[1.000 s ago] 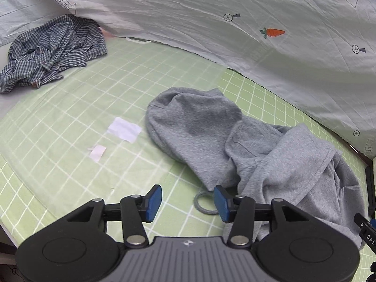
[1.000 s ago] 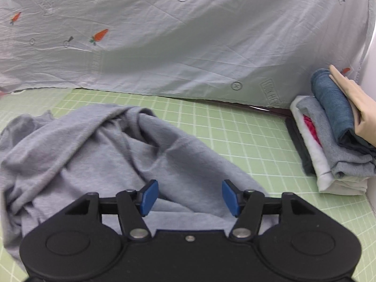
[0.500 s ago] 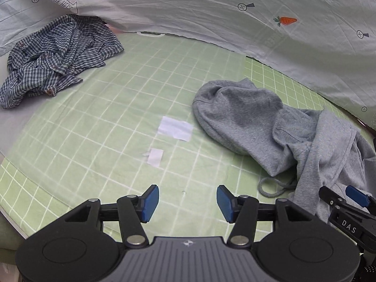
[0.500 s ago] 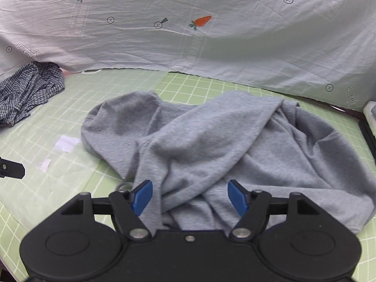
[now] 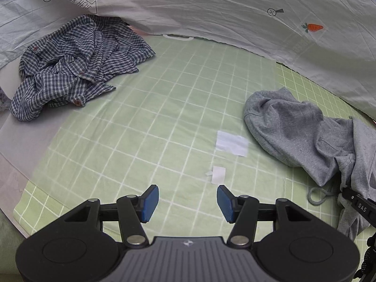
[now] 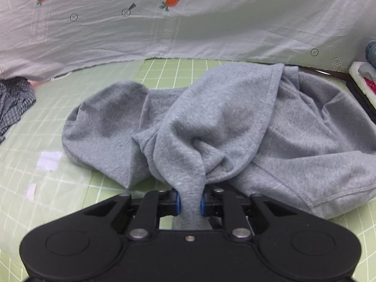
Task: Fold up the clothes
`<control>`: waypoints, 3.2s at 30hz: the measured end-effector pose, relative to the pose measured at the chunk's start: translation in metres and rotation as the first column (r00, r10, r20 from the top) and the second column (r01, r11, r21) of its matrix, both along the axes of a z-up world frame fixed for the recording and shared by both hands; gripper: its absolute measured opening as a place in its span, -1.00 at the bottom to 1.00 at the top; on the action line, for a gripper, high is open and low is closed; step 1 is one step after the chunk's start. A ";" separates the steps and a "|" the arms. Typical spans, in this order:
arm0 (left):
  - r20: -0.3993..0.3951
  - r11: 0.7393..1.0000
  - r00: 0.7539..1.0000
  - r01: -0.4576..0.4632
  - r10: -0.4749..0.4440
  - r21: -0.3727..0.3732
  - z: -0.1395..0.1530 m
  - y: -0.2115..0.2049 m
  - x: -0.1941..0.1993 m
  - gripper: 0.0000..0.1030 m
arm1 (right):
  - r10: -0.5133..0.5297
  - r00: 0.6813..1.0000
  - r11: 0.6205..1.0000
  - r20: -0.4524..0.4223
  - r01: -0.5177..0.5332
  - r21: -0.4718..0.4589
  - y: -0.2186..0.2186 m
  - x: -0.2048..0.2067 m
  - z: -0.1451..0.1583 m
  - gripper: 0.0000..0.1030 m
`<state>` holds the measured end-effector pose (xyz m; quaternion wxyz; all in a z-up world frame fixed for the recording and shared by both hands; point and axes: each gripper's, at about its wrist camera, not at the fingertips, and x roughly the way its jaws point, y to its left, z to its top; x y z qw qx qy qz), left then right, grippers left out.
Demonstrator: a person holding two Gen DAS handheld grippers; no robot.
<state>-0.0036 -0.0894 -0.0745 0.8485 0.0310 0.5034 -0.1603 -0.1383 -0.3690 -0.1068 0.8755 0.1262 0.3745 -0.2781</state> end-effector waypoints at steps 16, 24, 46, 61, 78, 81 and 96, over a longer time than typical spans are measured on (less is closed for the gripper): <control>-0.078 0.991 0.997 -0.022 0.011 -0.135 -0.022 -0.134 -0.031 0.09 | -0.005 0.986 0.936 0.169 0.064 -0.345 -0.182 -0.049 0.099 -0.81; -0.153 0.964 0.977 -0.178 0.148 -0.200 -0.045 -0.181 -0.025 0.10 | -0.090 0.967 0.874 0.238 0.192 -0.447 -0.296 -0.036 0.134 -0.80; -0.162 0.984 0.983 -0.110 0.087 -0.138 -0.045 -0.194 -0.014 0.20 | 0.179 0.984 0.929 -0.021 -0.176 -0.326 -0.187 -0.025 0.050 0.67; -0.167 0.978 0.978 -0.150 0.126 -0.146 -0.048 -0.184 -0.016 0.20 | 0.650 0.708 0.622 -0.275 -0.704 -0.343 -0.130 0.082 0.030 -0.87; -0.160 0.997 0.987 -0.031 0.018 -0.075 -0.054 -0.227 0.003 0.20 | -0.070 0.997 0.943 -0.036 0.054 -0.327 -0.372 0.086 0.069 -0.14; -0.167 0.997 0.986 -0.006 -0.007 -0.072 -0.056 -0.233 -0.001 0.20 | -0.073 0.997 0.954 -0.038 0.059 -0.294 -0.361 0.047 0.055 -0.05; -0.136 0.995 0.990 -0.059 0.048 -0.075 -0.053 -0.234 0.021 0.23 | -0.255 0.967 0.967 -0.023 0.255 -0.022 -0.313 -0.059 -0.005 0.25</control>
